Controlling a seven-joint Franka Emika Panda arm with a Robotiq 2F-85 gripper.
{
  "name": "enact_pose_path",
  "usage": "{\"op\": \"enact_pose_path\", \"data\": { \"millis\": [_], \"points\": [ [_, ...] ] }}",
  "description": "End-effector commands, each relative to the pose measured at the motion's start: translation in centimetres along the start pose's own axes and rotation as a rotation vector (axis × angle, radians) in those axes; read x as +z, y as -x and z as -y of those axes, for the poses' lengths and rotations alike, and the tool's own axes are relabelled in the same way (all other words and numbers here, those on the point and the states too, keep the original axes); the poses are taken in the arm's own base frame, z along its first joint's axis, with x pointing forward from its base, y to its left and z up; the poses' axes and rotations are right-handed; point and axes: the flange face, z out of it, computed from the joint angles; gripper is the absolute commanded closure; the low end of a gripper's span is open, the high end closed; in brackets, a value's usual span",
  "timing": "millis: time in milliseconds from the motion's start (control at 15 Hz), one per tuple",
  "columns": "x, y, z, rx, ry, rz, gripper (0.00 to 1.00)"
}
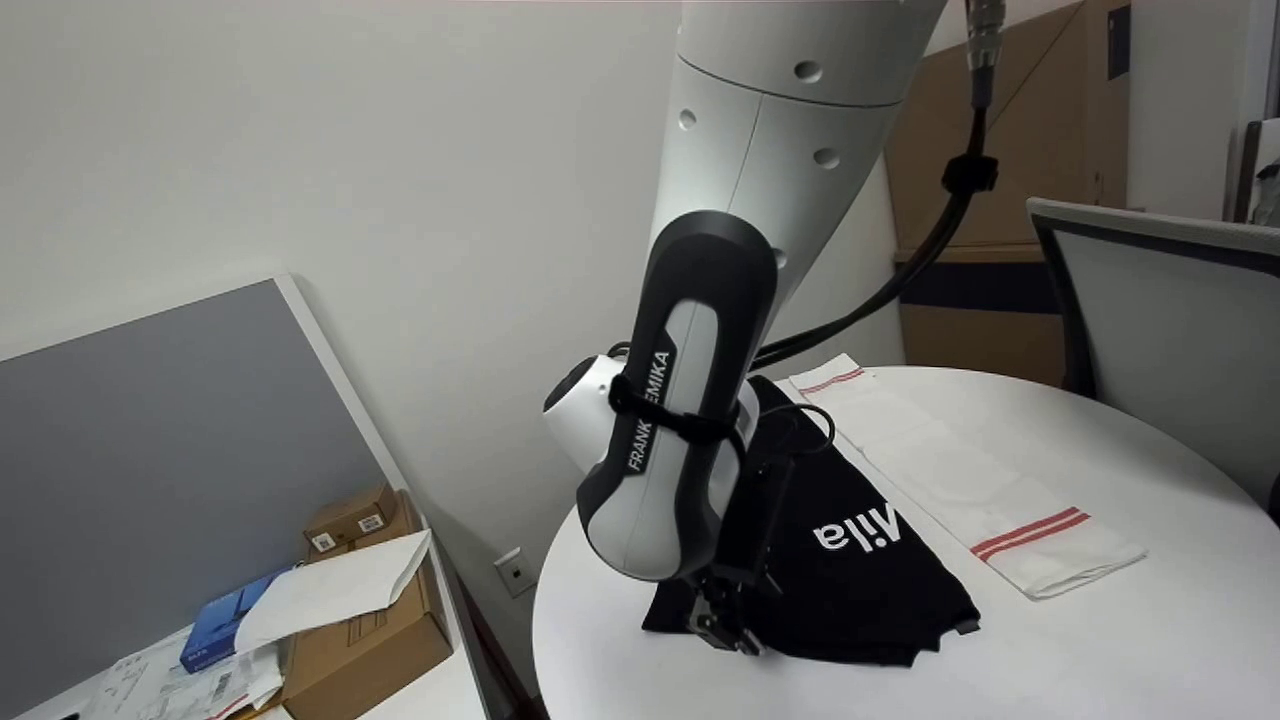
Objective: Unfold the black t-shirt, hang the t-shirt on the backrest of the grey chair, fold the red and white towel three times over
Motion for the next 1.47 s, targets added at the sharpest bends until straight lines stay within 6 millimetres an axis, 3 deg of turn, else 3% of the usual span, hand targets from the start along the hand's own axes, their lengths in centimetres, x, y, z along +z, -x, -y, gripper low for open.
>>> {"op": "enact_pose_path", "data": {
  "millis": [0,333,400,533,867,1133,1400],
  "points": [
    [0.1,-0.8,0.0,0.031,-0.020,-0.058,0.36],
    [1.0,-1.3,-0.9,0.064,-0.022,-0.116,0.34],
    [1.2,-1.2,-1.1,0.069,-0.021,-0.121,0.58],
    [1.3,-1.2,-1.4,0.077,-0.015,-0.128,0.64],
    [0.1,-0.9,-1.7,0.080,-0.004,-0.145,0.99],
    [-1.7,-0.3,-2.4,0.089,-0.002,-0.174,1.00],
    [-5.2,2.8,-5.8,0.178,-0.050,-0.242,1.00]
  ]
}}
